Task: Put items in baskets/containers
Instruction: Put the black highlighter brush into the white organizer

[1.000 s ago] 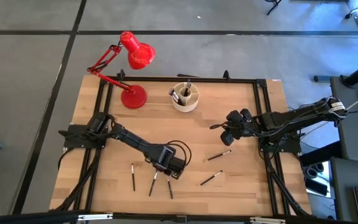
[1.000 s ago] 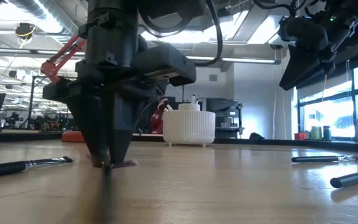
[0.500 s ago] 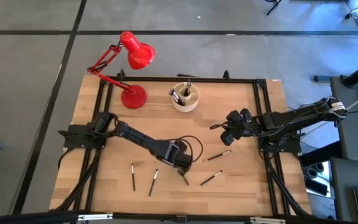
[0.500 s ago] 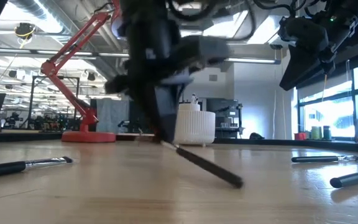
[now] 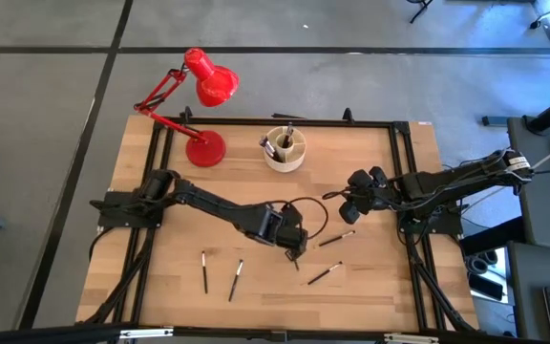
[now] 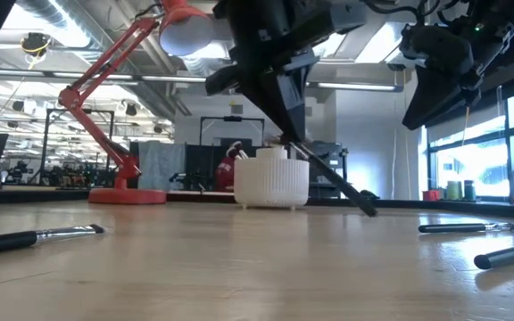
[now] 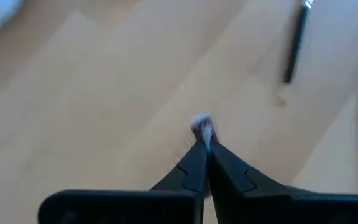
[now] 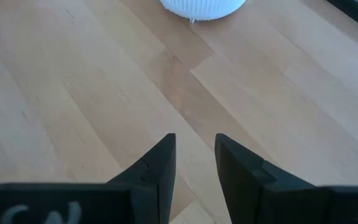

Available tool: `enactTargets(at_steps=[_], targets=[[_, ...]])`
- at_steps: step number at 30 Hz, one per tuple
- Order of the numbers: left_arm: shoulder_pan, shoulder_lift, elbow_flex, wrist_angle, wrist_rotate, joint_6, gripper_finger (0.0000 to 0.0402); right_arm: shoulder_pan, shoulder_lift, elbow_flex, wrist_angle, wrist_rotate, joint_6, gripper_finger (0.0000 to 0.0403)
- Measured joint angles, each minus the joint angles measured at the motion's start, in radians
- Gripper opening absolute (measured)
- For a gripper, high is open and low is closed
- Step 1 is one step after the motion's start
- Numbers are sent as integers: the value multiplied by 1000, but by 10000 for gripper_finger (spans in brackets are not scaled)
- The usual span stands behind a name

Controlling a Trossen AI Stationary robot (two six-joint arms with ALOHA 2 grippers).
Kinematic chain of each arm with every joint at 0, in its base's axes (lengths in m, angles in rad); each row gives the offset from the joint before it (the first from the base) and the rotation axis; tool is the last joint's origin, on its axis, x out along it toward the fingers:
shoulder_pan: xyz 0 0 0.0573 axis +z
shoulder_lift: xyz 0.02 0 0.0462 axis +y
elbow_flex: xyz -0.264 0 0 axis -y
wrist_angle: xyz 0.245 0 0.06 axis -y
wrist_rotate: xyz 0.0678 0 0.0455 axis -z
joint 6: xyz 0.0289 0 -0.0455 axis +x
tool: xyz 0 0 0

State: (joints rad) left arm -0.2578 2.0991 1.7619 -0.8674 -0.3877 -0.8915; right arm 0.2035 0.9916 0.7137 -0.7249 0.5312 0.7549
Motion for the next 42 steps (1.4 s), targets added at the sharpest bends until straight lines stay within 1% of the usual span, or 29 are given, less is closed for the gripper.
enactTargets(at_steps=[7,12,16,22,26,33,38,42], targets=[[37,-2,49,-87,-64,48,10,0,0,0,-3,0,1,112],[38,-2,89,-154,-102,50,10,19,0,0,-7,1,27,112],[16,-2,133,-232,-126,44,10,31,0,0,-6,14,37,112],[-24,-2,198,-309,-200,33,10,30,1,0,-6,18,56,112],[-22,-3,224,-311,-237,32,10,30,1,0,-6,23,67,112],[3,-3,225,-312,-320,34,10,30,1,0,-6,26,56,112],[46,-3,225,-307,-377,39,10,30,1,0,-22,26,53,112],[99,-3,225,-269,-390,76,10,30,1,0,-58,26,58,112]])
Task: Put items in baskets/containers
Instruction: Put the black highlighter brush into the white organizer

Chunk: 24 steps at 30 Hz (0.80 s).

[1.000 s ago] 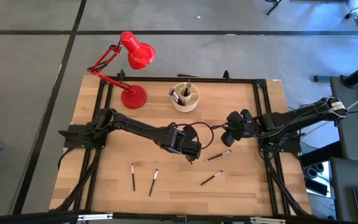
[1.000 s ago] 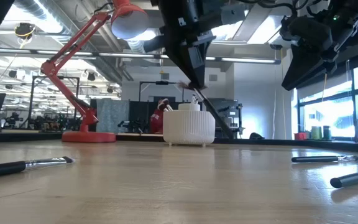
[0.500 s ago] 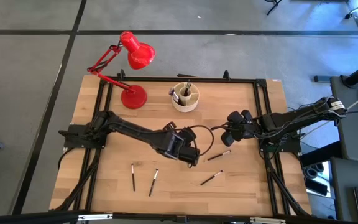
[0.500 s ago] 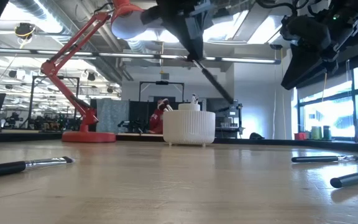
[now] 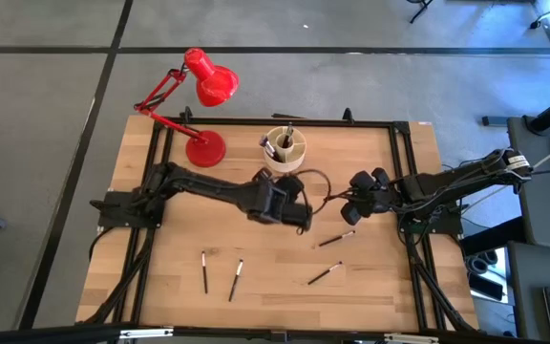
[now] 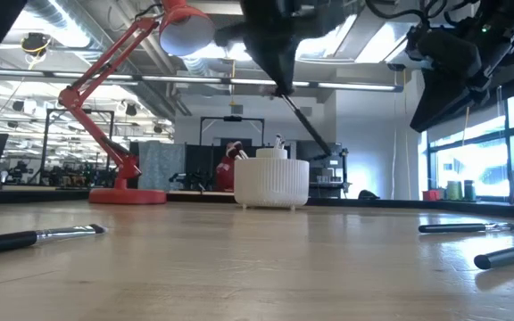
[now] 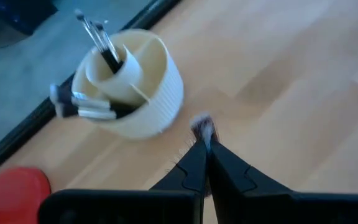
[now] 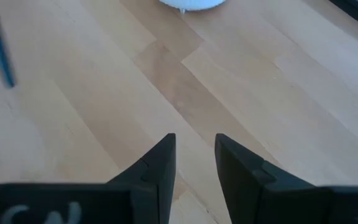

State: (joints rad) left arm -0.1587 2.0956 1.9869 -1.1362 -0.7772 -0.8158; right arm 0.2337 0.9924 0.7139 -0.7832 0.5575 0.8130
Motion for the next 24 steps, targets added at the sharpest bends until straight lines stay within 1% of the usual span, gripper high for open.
enactTargets(at_steps=[4,9,13,16,18,21,24], targets=[[59,0,0,91,-50,91,10,0,0,0,-23,15,13,112],[119,0,0,225,-175,238,10,0,0,0,-23,26,12,112],[154,0,0,343,-242,346,10,0,0,0,-23,26,-3,112],[181,0,0,474,-252,495,10,0,0,0,-23,26,-9,112],[202,0,0,535,-238,574,10,0,0,0,-23,26,-9,112],[238,0,0,548,-225,649,10,0,0,0,-23,27,-9,112],[279,0,-13,511,-222,671,10,0,0,0,-23,29,-9,112]])
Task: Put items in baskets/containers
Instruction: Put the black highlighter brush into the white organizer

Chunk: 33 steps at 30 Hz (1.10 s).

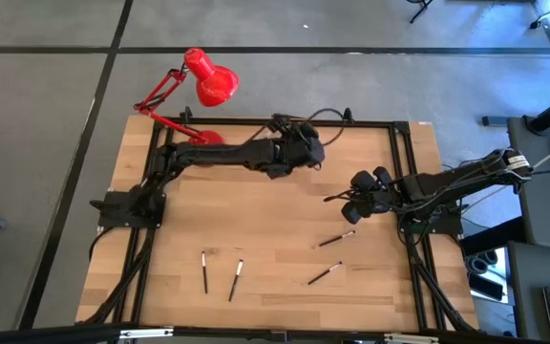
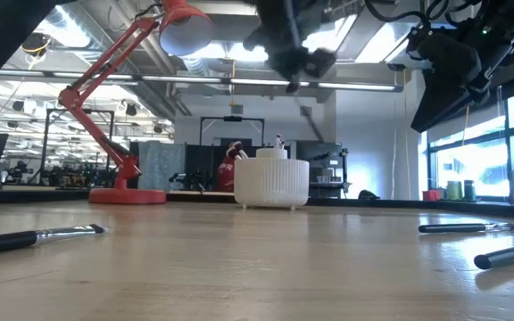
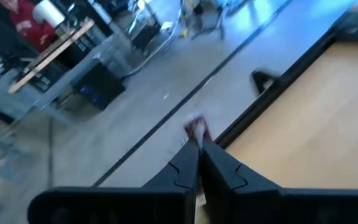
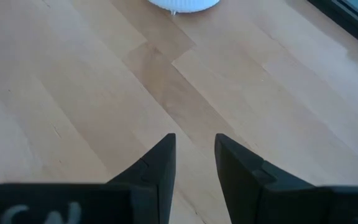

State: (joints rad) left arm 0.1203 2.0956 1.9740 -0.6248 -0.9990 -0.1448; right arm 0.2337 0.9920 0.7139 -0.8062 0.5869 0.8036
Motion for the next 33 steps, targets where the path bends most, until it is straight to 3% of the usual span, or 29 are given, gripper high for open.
enactTargets(at_steps=[5,11,22,33], targets=[[68,1,-10,-168,15,-71,10,0,0,0,0,15,-1,112],[95,-4,-10,-346,157,-176,10,0,0,0,-1,15,-3,112],[92,-44,-9,-448,34,-161,10,0,0,0,-2,23,-2,112],[93,-47,-52,-466,59,-284,10,0,0,0,1,14,9,112]])
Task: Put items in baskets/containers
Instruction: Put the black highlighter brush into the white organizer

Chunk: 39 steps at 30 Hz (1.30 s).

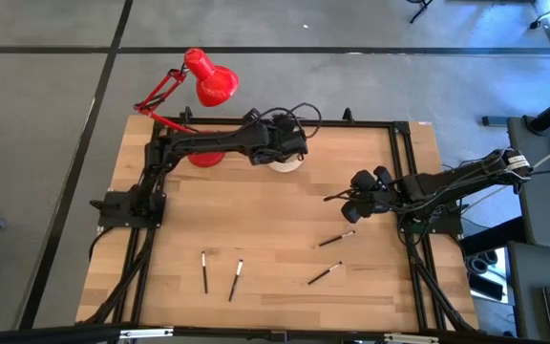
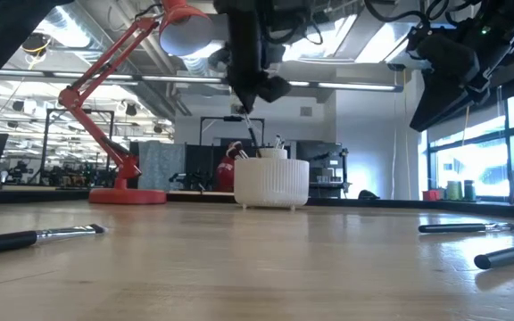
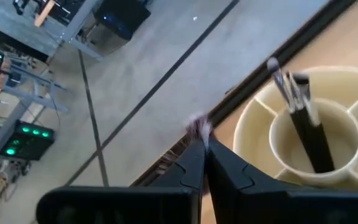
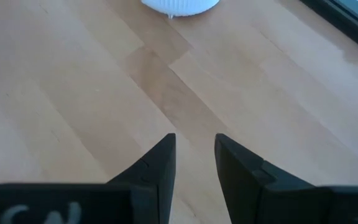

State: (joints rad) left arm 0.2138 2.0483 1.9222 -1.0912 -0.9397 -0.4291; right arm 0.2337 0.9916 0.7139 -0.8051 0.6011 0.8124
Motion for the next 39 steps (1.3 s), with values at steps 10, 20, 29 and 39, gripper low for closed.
enactTargets(at_steps=[10,20,29,39], targets=[[5,-2,-51,-7,32,-21,11,0,0,0,0,-18,0,112],[5,-2,-51,0,135,-22,36,0,0,0,0,-18,0,112],[4,-2,-51,-13,199,-22,100,-3,0,0,2,-18,-26,112],[-50,-2,-51,-27,278,-22,120,-54,0,2,40,-42,-84,112]])
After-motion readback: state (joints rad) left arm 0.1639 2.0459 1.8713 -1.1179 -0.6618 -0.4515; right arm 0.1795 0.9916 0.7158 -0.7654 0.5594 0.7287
